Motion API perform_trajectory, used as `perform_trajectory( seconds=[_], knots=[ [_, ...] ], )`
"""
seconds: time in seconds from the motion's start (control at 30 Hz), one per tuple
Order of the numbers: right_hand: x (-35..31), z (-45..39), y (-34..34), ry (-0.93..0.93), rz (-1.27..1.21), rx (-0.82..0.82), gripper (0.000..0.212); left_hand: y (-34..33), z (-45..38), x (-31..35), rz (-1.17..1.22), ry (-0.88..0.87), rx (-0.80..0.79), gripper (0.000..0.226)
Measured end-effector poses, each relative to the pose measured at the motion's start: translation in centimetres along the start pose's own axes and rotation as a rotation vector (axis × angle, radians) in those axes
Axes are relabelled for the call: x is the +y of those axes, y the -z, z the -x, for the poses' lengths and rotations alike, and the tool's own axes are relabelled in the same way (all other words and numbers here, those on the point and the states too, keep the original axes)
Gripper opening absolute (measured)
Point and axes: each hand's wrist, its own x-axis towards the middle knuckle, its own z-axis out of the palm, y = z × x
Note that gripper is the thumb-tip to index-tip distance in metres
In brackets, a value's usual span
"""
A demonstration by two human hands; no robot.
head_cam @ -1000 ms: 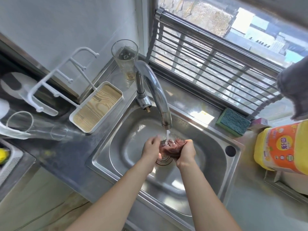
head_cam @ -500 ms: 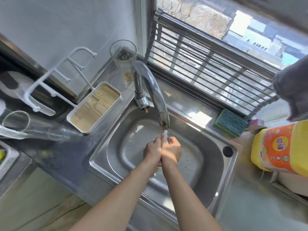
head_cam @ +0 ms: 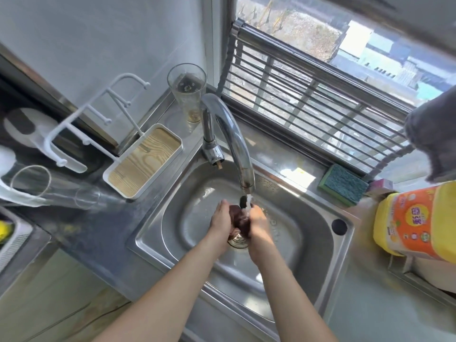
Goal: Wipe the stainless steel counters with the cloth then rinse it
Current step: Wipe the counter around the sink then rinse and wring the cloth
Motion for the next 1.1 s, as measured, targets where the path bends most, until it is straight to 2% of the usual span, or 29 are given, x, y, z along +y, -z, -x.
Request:
perform_trajectory(
  seconds=[0.03,0.07,0.13,0.23,0.4,0.47,0.53,0.63,0.7,0.77,0.87,0.93,1.0,1.1],
  knots=[
    [0.8,0.2,-0.8,0.076,0.138,0.009,0.009,-0.3,0.5,0.1,-0.014,0.015,-0.016,0.048],
    [1.7,0.4,-1.5,0.163,0.236,0.054,0.016,-0.7,0.9,0.2,-0.030,0.024,-0.028,0.044],
    [2.1,0.8,-1.8,0.275,0.339,0.195,0.027,-1.0,1.7,0.2,-0.074,0.016,-0.056,0.048],
    [1.7,1.4,-1.5,0.308,0.314,0.304,0.039,-1.0,2.3,-0.4,-0.160,-0.073,-0.045,0.057],
    [-0.4,3.5,-1.8,0.346,0.443,0.408,0.041,-0.9,3.4,0.8,-0.323,-0.177,0.073,0.036],
    [-1.5,3.6,-2.1,0.265,0.395,0.391,0.046,-0.6,3.8,1.3,-0.304,-0.169,0.123,0.036],
    [-2.8,3.9,-2.7,0.105,0.276,0.353,0.048,-0.2,4.2,1.6,-0.234,-0.155,0.116,0.037],
    [-4.7,4.0,-2.6,-0.110,-0.164,0.171,0.039,0.4,4.2,1.8,0.005,-0.140,0.132,0.038],
    [-5.7,4.3,-2.3,-0.118,-0.252,0.071,0.034,0.6,3.5,1.6,0.162,-0.099,0.175,0.045],
    [-6.1,4.9,-2.2,-0.074,-0.158,-0.022,0.021,0.6,3.6,2.1,0.225,-0.046,0.140,0.046],
    [-4.9,5.6,-3.0,0.165,0.282,-0.078,0.017,0.7,5.1,3.3,0.202,-0.008,0.035,0.036],
    [-4.1,5.9,-3.4,0.292,0.489,0.040,0.021,0.6,5.6,3.3,0.168,0.024,-0.005,0.040],
    [-4.2,6.1,-3.6,0.321,0.551,0.187,0.030,0.6,5.8,2.7,0.133,0.001,-0.010,0.041],
    [-5.4,6.0,-4.2,0.308,0.644,0.260,0.035,0.5,5.3,2.2,0.121,-0.066,0.056,0.049]
  ],
)
